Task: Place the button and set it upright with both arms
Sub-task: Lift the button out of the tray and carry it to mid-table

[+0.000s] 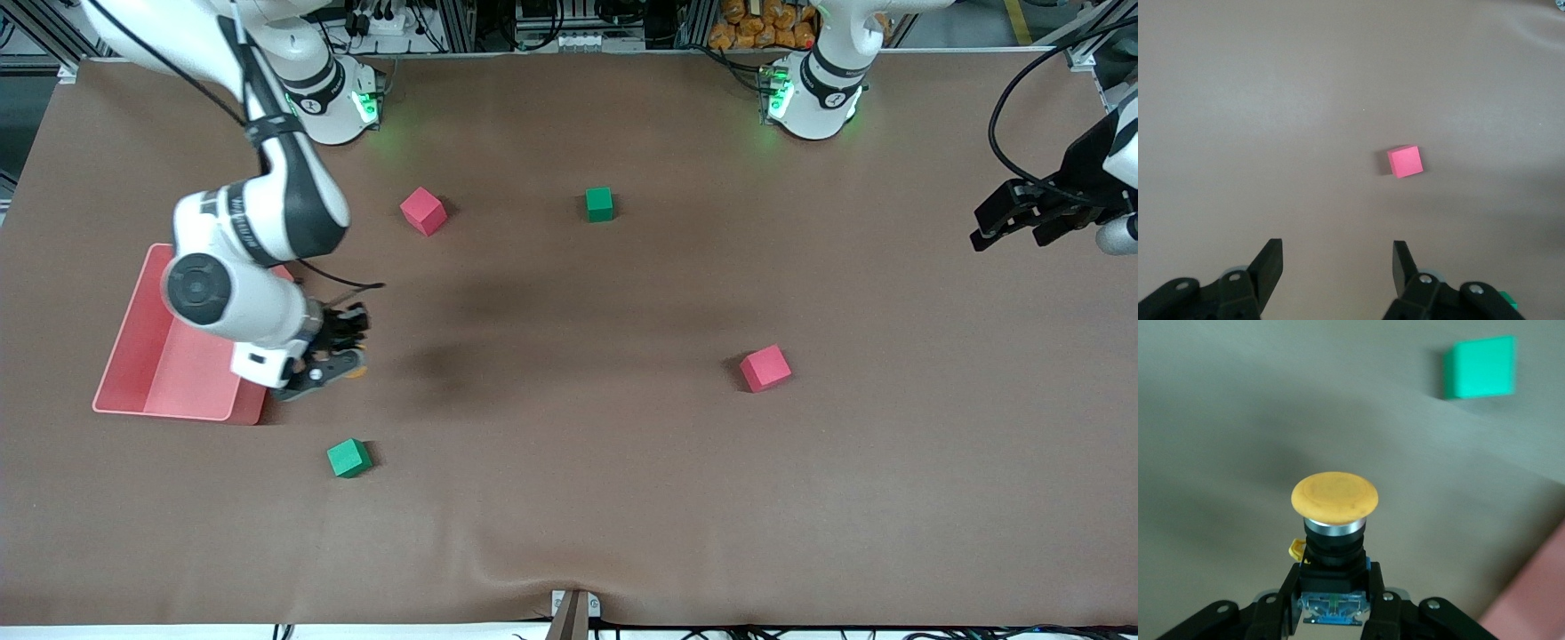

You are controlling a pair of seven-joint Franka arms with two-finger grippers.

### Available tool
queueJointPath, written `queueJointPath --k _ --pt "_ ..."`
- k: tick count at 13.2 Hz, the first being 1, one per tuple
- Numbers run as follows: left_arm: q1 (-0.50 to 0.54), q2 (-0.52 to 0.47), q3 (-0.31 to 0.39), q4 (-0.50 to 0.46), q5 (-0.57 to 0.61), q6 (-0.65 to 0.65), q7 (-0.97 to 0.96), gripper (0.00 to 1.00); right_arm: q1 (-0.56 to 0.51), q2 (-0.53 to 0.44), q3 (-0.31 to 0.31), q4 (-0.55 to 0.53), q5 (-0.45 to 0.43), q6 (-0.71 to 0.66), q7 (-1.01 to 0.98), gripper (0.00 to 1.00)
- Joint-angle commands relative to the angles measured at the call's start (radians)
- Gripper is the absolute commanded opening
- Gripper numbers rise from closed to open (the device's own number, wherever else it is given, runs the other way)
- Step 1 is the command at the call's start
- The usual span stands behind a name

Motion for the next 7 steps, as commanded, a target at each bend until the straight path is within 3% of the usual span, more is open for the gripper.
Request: queueJointPath --k 1,7 --pt "0.006 0.004 -0.001 0.004 -0.018 -0.009 0.022 0.74 0.078 0.107 -0.01 0.142 0.068 -0.017 0.145 0.09" --pt "0.008 0.008 -0.001 0.004 -0.018 -0.009 0.033 0.74 0.291 0.341 -0.01 0.366 0.078 0.061 0.42 0.09"
